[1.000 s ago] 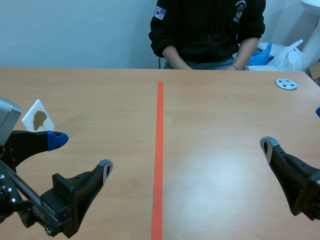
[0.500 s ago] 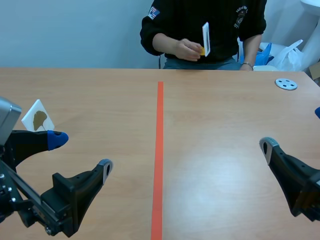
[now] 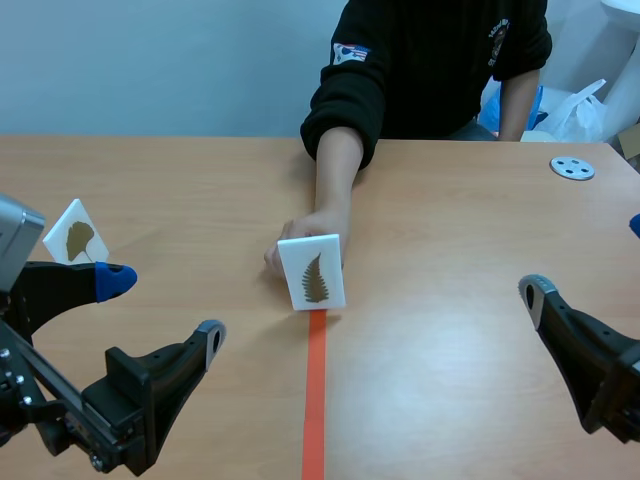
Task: Sort the leaf by its shape. The table is split by an orange tape line. A compound leaf with several leaflets goes to the left side, a simple leaf with one blade goes to the right side. Return to the home posture when a red brick is placed on the table.
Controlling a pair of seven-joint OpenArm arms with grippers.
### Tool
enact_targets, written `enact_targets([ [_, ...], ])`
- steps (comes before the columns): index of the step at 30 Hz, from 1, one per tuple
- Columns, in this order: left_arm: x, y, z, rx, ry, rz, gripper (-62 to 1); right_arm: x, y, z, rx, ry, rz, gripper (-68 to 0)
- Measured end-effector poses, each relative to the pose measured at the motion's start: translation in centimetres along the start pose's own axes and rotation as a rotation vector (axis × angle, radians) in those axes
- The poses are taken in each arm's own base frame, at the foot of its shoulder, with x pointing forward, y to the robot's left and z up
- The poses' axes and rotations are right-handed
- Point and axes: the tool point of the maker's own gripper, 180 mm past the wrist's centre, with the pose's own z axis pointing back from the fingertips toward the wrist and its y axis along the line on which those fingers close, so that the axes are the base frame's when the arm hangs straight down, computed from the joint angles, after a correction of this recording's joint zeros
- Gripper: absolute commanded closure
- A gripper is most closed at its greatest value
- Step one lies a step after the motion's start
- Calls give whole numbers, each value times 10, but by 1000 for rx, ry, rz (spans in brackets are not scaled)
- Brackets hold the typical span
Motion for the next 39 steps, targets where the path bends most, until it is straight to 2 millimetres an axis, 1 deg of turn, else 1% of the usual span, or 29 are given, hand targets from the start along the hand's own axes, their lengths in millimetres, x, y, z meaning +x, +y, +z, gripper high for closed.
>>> enact_targets([
  [22,0,0,0,0,2,-6,-623,-2,-1,0,-3,5,-1,-679],
  [25,0,0,0,0,3,-7,-623,-8,-3,0,-3,24,-5,-679],
  [30,0,0,0,0,2,-6,-623,-13,-1,-4,38,30,-26,-679],
  [33,-1,0,0,0,3,-6,-623,-18,-3,-9,49,29,-31,-679],
  [35,-1,0,0,0,3,-6,-623,-24,-1,-14,64,35,-36,-679],
  [39,-1,0,0,-2,4,-8,-623,-45,4,-26,100,69,-29,-679],
])
